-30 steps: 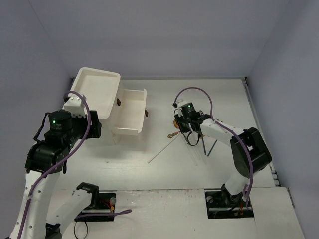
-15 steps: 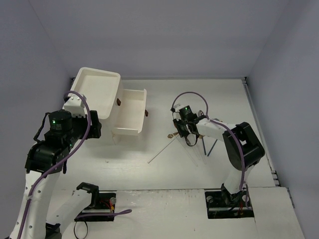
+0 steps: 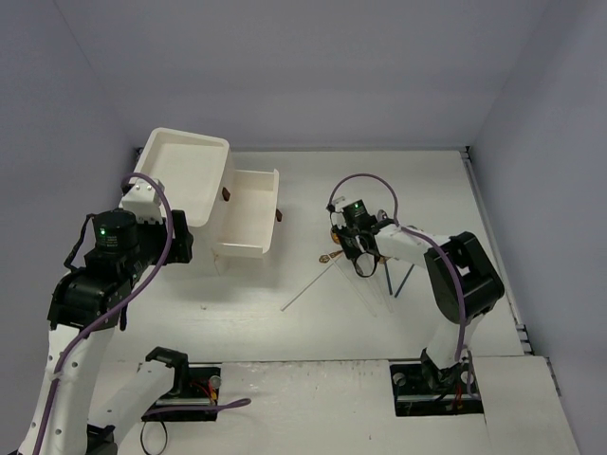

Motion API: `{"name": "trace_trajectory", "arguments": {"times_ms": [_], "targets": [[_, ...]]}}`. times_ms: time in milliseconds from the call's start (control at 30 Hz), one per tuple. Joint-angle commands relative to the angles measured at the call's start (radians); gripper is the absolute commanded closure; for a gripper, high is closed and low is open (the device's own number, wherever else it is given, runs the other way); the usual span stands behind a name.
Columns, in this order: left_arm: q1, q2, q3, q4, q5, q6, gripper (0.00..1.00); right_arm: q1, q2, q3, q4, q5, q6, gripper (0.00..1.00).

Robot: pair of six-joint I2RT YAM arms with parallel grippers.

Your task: Sort the eating utensils into containers

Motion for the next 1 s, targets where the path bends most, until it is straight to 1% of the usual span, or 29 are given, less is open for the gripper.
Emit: {"name": "trace_trajectory", "arguments": {"times_ms": [0, 33, 133, 167, 267, 400, 433, 500, 567, 667, 733, 867, 900, 967], "targets": [[-0.007, 0.02, 0.026, 0.048, -0.005, 0.009, 0.27, -0.006, -0.133, 0.074, -0.021, 0.043, 0.027, 1.0], [-0.007, 0.022, 0.03, 0.048, -0.005, 0.009, 0.28, -0.006, -0.159, 0.091, -0.021, 0.046, 0.04, 1.0], [-0.007, 0.032, 0.044, 0.05, -0.004, 0.008, 0.27, -0.003, -0.241, 0.179, -0.021, 0.063, 0.184, 1.0], [-0.008, 0.035, 0.051, 0.05, -0.004, 0.007, 0.27, 0.011, -0.259, 0.202, -0.021, 0.064, 0.256, 1.0], [-0.01, 0.045, 0.063, 0.051, -0.004, 0.003, 0.27, 0.061, -0.264, 0.286, 0.003, 0.072, 0.378, 1.0], [-0.011, 0.056, 0.071, 0.05, -0.002, -0.005, 0.27, 0.165, -0.218, 0.358, 0.069, 0.107, 0.603, 1.0], [-0.011, 0.056, 0.071, 0.05, -0.002, -0.008, 0.27, 0.186, -0.198, 0.375, 0.081, 0.115, 0.622, 1.0], [-0.011, 0.06, 0.074, 0.05, -0.002, -0.009, 0.27, 0.24, -0.13, 0.427, 0.153, 0.138, 0.742, 1.0], [-0.011, 0.059, 0.074, 0.05, -0.002, -0.011, 0.27, 0.284, -0.091, 0.494, 0.176, 0.163, 0.786, 1.0], [-0.013, 0.059, 0.074, 0.049, -0.002, -0.011, 0.27, 0.337, 0.021, 0.597, 0.188, 0.206, 0.815, 1.0], [-0.013, 0.059, 0.074, 0.048, -0.002, -0.009, 0.27, 0.355, 0.064, 0.627, 0.189, 0.259, 0.839, 0.98], [-0.017, 0.055, 0.073, 0.047, -0.002, -0.007, 0.27, 0.361, 0.118, 0.638, 0.19, 0.312, 0.888, 0.83], [-0.018, 0.054, 0.072, 0.047, -0.002, -0.006, 0.27, 0.36, 0.121, 0.636, 0.189, 0.322, 0.887, 0.78], [-0.022, 0.055, 0.072, 0.047, -0.002, -0.009, 0.27, 0.359, 0.104, 0.622, 0.188, 0.353, 0.861, 0.65]]}}
